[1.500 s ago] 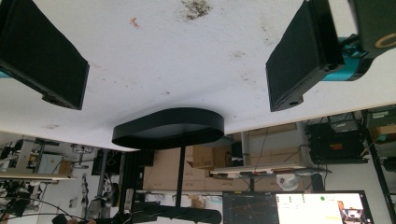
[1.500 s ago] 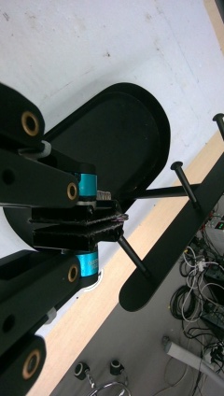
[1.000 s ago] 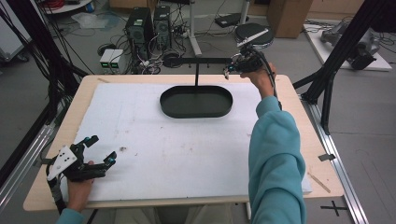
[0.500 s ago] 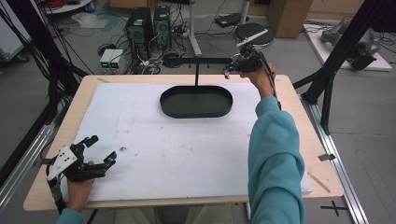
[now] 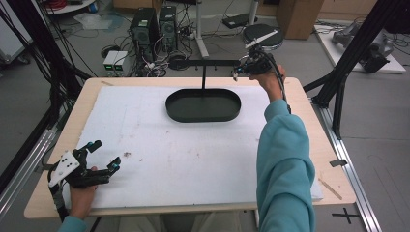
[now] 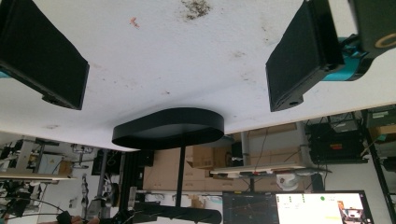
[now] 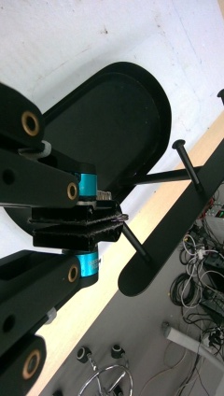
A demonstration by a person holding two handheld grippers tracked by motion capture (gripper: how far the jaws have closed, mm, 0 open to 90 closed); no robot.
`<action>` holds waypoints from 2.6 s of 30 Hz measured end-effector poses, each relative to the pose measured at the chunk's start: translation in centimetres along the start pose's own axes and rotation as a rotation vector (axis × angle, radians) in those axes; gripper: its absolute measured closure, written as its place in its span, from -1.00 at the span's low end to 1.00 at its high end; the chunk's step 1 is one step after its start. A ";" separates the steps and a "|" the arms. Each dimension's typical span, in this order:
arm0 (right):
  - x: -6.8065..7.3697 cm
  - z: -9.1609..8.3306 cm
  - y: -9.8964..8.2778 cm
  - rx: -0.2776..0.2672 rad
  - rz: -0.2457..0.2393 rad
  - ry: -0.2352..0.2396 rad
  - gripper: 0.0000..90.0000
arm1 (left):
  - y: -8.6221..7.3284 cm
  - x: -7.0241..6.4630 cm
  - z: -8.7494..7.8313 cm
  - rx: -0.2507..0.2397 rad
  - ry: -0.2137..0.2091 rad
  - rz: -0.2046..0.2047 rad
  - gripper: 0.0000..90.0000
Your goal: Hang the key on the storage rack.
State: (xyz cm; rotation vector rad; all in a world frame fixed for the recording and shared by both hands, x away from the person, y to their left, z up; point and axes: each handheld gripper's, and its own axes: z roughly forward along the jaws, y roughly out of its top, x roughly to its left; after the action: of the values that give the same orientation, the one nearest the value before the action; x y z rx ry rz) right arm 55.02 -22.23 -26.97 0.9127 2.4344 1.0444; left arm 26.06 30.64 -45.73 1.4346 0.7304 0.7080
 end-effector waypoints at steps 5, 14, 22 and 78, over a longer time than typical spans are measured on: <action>-0.1 0.1 0.0 -0.010 -0.009 -0.007 0.96 | 0.0 0.0 0.0 0.001 0.000 0.000 -0.86; -0.1 0.2 0.1 -0.012 -0.012 -0.017 0.96 | 0.0 0.0 0.0 0.001 0.000 0.000 -0.86; -0.2 0.4 0.1 -0.018 -0.034 -0.029 0.95 | 0.0 0.0 0.0 0.003 0.000 -0.001 -0.86; 10.2 -8.7 -18.4 -0.564 0.036 -0.015 -0.99 | 0.0 0.0 -0.1 -0.004 0.000 0.004 -0.86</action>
State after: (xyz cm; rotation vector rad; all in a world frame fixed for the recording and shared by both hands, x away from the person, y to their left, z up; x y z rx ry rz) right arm 35.10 -29.51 -35.20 0.7599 1.9405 1.6096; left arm 25.98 30.64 -45.74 1.4330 0.7261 0.7128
